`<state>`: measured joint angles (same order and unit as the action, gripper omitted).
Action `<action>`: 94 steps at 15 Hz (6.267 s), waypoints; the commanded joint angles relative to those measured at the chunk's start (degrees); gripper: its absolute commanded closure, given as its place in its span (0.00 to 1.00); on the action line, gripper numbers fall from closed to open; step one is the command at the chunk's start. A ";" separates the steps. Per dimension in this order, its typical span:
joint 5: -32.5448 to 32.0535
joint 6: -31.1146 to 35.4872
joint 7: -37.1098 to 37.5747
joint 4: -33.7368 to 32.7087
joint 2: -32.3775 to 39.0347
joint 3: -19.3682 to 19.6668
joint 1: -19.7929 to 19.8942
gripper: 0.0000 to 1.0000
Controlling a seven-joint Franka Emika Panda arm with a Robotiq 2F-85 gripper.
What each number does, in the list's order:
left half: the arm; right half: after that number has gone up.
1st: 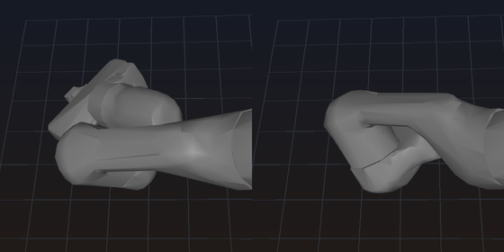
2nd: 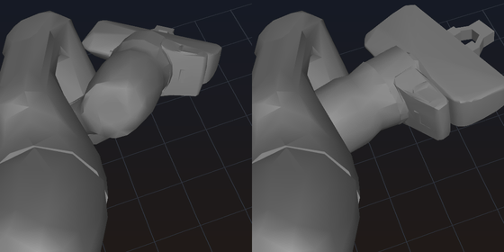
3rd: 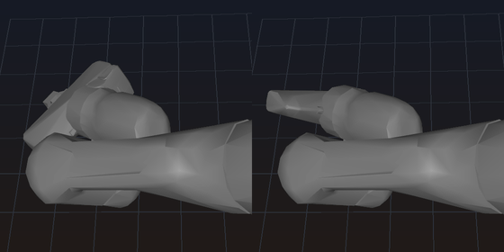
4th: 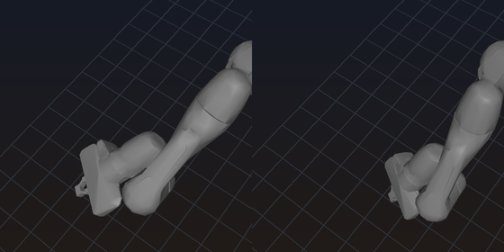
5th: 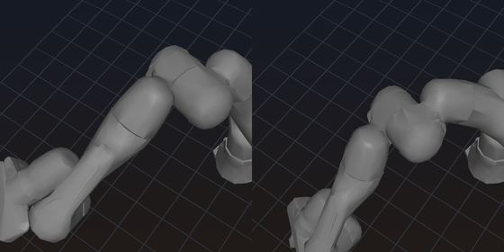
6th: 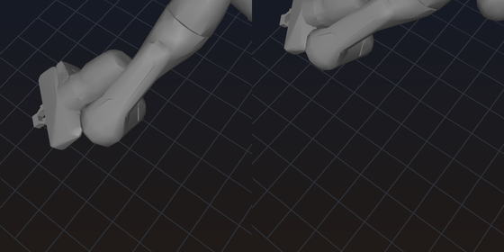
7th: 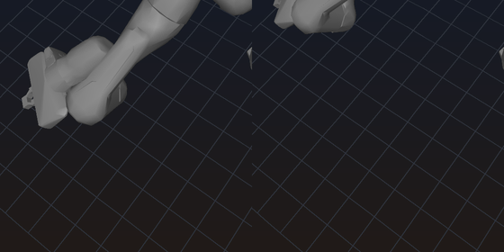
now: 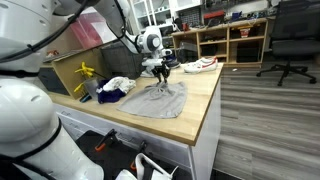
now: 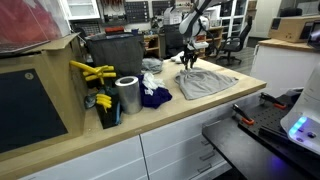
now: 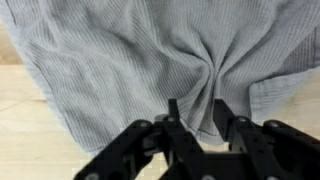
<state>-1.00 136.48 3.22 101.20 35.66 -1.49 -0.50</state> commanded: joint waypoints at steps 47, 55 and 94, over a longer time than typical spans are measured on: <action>-1.56 0.65 1.88 -9.65 9.44 8.97 4.30 1.00; 0.39 1.41 -0.77 -4.09 3.71 6.31 4.80 1.00; 6.13 3.47 -0.60 2.33 0.37 -1.31 2.21 0.98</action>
<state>2.78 140.17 3.57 101.98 36.95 -1.53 1.72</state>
